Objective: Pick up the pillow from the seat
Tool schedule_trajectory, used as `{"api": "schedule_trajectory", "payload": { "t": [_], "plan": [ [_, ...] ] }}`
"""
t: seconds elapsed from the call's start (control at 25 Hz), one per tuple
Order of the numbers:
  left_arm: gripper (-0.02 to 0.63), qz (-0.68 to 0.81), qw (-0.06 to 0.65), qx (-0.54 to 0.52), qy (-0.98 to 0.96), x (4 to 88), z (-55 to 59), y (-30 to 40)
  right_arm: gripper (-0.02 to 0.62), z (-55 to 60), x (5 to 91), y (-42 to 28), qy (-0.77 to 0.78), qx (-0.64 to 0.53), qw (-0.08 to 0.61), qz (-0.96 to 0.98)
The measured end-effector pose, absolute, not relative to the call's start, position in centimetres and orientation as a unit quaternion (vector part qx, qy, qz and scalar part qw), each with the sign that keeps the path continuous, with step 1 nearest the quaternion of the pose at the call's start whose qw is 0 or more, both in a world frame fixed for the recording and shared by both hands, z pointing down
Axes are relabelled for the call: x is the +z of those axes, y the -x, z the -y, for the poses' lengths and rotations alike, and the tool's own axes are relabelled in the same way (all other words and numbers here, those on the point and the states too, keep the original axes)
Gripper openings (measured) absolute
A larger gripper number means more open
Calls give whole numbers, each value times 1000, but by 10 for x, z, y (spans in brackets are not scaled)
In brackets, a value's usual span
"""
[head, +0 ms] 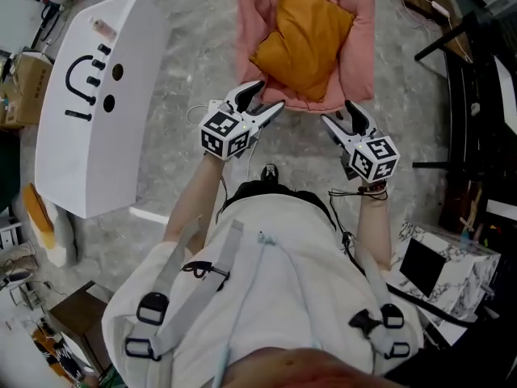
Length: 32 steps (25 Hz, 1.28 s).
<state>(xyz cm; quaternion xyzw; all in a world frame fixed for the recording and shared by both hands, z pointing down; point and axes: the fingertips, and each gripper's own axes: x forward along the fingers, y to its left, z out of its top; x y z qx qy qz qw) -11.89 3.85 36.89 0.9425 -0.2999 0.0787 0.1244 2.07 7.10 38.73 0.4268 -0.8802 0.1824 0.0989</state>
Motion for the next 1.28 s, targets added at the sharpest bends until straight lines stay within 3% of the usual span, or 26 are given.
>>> {"api": "schedule_trajectory", "payload": {
  "t": [0.36,0.6,1.0,1.28],
  "plan": [
    [349,280,158,88,-943,389,6,127,371,-30,399,-21,-449,195,116,864],
    [435,279,164,82,-943,378,20,116,411,-10,403,-22,-426,210,112,873],
    [530,257,180,128,-941,395,65,96,416,50,420,-38,-410,226,141,872],
    [545,269,194,145,-932,412,113,74,416,101,434,-63,-399,241,151,872]
  ]
}}
